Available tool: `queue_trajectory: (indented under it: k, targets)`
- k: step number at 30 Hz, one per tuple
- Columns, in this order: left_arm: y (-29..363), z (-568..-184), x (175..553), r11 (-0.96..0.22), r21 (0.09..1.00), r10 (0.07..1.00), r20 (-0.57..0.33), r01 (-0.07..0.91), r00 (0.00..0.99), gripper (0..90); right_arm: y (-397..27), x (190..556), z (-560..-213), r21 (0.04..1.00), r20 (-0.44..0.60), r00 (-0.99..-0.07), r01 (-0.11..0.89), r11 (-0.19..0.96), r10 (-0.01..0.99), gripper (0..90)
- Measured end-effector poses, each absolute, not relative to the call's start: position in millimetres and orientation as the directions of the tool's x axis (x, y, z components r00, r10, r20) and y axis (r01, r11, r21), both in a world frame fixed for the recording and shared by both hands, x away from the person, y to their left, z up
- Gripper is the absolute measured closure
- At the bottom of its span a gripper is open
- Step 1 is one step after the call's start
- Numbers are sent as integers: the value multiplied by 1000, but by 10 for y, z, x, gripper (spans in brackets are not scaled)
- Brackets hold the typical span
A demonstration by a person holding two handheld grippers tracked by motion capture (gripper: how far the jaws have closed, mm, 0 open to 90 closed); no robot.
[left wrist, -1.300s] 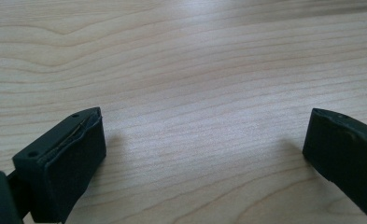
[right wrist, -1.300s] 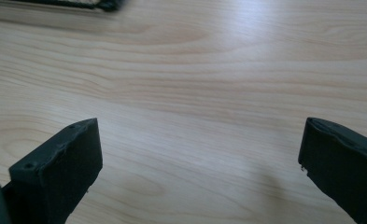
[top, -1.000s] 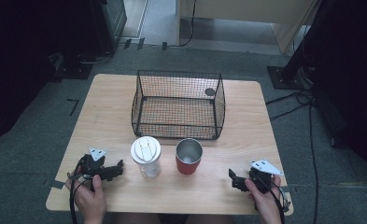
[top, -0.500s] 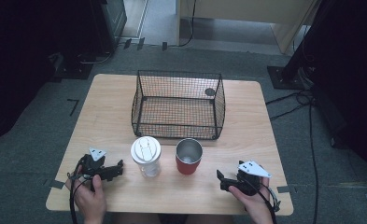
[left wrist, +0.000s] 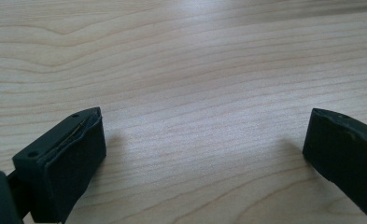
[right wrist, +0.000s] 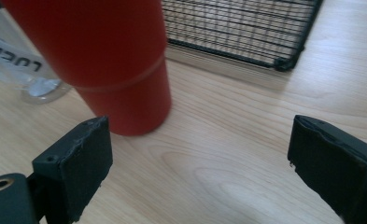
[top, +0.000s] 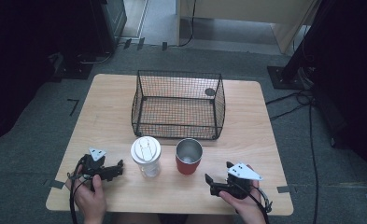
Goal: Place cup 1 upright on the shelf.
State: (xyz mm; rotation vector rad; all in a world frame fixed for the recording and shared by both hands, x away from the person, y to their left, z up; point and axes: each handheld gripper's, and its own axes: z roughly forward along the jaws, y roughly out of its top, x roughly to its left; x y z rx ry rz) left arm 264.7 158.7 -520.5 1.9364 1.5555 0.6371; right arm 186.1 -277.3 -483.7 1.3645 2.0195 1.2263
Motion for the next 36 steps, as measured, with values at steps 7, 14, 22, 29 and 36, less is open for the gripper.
queue_trajectory:
  k: [7,14,22,29,36]
  targets:
    - [1588,-5205,2647,-162,689,978,15,706,210,1,-2617,1889,-4821,838,130,-472,522,157,872,66]
    - [1587,-5205,2647,-161,689,978,13,706,210,1,-2458,1945,-4774,846,128,-494,507,165,860,66]
    - [1587,-5205,2647,-161,690,978,13,706,210,1,-2263,2025,-4729,852,131,-509,496,166,851,66]
    - [1587,-5205,2647,-161,690,978,13,706,210,1,-2136,2109,-4703,847,143,-501,508,156,854,66]
    - [1587,-5205,2647,-161,689,978,13,706,210,1,-2043,2179,-4703,850,134,-490,503,154,862,66]
